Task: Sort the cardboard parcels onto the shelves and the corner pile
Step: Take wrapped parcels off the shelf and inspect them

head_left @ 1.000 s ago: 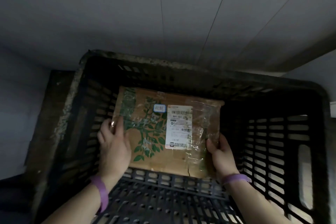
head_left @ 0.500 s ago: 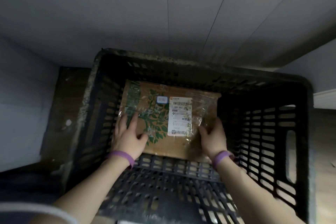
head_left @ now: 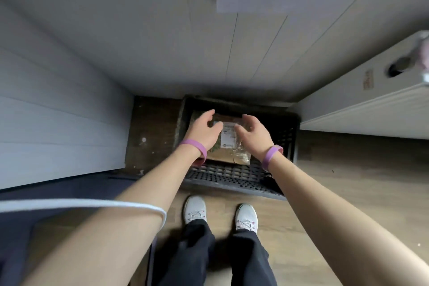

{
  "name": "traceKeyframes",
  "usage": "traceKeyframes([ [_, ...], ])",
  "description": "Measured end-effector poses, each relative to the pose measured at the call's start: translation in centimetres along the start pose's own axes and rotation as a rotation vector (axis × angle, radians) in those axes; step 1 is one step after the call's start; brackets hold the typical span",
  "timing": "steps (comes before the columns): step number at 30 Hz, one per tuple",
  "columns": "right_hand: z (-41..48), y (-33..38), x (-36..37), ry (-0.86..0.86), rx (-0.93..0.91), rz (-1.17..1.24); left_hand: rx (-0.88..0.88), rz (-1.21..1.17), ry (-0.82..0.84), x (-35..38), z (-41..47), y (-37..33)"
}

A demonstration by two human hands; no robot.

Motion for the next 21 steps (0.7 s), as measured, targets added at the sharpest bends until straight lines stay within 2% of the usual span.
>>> traceKeyframes([
  [5,-7.1,9.0,-4.5,-0.034,-0.047,-0.02,0.011,-0.025,-0.02,-4.4,-6.1,-7.7],
  [13,-15.3,19.4,-9.2,-0.009,-0.16,-0.091,0.043,-0.074,-0.083,-10.9,-14.2,-15.8],
  [21,-20.0,29.3,-14.2,-0.02,-0.409,-0.137,0.149,-0.18,-0.332,-17.0,-22.1,-21.3],
])
Point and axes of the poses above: each hand's wrist, its own z-axis towards the middle knuckle, its own x-axis out of the palm, y = z × x, the point moved 4 cm from there along z, towards the middle knuckle, and after that the axes turned 3 degrees about -z, right-handed, at the moved point
